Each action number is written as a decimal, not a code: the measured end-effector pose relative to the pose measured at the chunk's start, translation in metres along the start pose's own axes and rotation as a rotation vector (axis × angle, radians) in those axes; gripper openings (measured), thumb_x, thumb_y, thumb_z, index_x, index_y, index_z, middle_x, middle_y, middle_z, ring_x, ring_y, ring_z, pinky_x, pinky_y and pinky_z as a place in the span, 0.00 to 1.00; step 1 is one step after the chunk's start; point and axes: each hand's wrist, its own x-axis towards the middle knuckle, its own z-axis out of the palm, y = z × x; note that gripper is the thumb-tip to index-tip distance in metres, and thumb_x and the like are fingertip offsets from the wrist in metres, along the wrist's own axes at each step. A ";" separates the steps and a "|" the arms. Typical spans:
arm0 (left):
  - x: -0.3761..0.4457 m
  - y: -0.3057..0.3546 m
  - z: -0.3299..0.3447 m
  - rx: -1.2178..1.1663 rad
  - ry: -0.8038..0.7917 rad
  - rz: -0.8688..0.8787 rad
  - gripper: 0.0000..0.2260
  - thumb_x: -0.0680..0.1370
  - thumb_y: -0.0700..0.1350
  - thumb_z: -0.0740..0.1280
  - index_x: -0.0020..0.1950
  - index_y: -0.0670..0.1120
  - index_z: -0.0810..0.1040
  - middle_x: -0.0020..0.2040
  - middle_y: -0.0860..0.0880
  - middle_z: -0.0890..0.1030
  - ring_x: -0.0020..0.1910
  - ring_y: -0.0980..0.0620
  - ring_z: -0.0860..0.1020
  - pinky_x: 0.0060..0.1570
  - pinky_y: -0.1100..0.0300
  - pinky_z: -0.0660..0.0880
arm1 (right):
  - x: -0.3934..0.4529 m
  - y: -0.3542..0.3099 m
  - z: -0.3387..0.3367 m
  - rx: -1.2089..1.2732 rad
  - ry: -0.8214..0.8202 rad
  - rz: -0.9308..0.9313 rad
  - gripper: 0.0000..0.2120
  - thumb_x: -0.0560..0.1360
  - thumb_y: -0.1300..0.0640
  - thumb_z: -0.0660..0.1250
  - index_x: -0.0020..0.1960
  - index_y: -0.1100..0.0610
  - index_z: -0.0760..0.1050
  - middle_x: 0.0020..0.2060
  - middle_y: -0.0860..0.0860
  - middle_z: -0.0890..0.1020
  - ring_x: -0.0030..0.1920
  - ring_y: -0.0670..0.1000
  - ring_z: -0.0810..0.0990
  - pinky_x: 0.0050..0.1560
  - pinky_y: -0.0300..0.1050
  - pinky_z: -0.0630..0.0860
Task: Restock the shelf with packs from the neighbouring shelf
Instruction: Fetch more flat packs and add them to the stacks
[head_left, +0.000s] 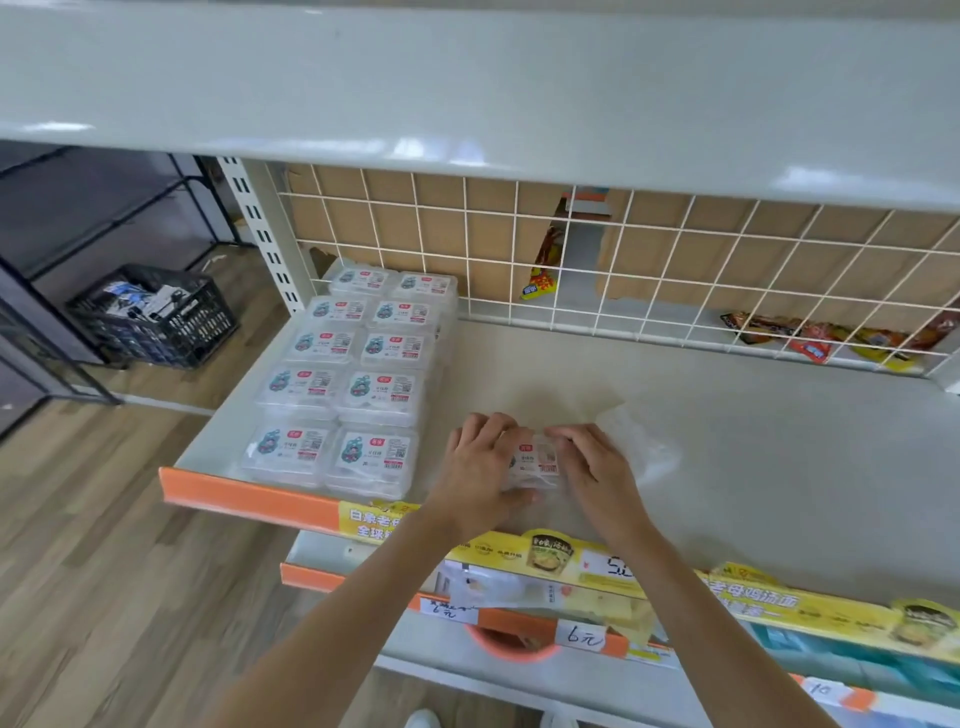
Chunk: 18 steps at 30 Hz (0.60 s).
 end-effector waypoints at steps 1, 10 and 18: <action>0.001 0.001 -0.007 0.041 0.021 0.022 0.28 0.63 0.56 0.69 0.60 0.45 0.74 0.56 0.48 0.74 0.54 0.51 0.63 0.54 0.52 0.68 | 0.001 -0.001 0.000 -0.003 -0.003 -0.009 0.10 0.79 0.60 0.58 0.53 0.58 0.77 0.48 0.50 0.78 0.47 0.47 0.76 0.44 0.25 0.67; -0.045 -0.053 -0.108 0.051 0.157 -0.053 0.28 0.68 0.58 0.67 0.65 0.48 0.70 0.61 0.52 0.71 0.60 0.50 0.65 0.60 0.56 0.65 | 0.009 -0.045 0.070 -0.350 -0.228 -0.417 0.09 0.70 0.60 0.60 0.45 0.59 0.77 0.43 0.54 0.77 0.44 0.57 0.75 0.43 0.50 0.76; -0.097 -0.106 -0.137 0.204 0.112 -0.304 0.26 0.70 0.43 0.73 0.67 0.46 0.71 0.65 0.50 0.72 0.66 0.52 0.60 0.61 0.46 0.62 | 0.013 -0.033 0.078 -0.257 -0.201 -0.395 0.13 0.70 0.58 0.58 0.47 0.58 0.79 0.44 0.54 0.76 0.46 0.54 0.72 0.49 0.43 0.67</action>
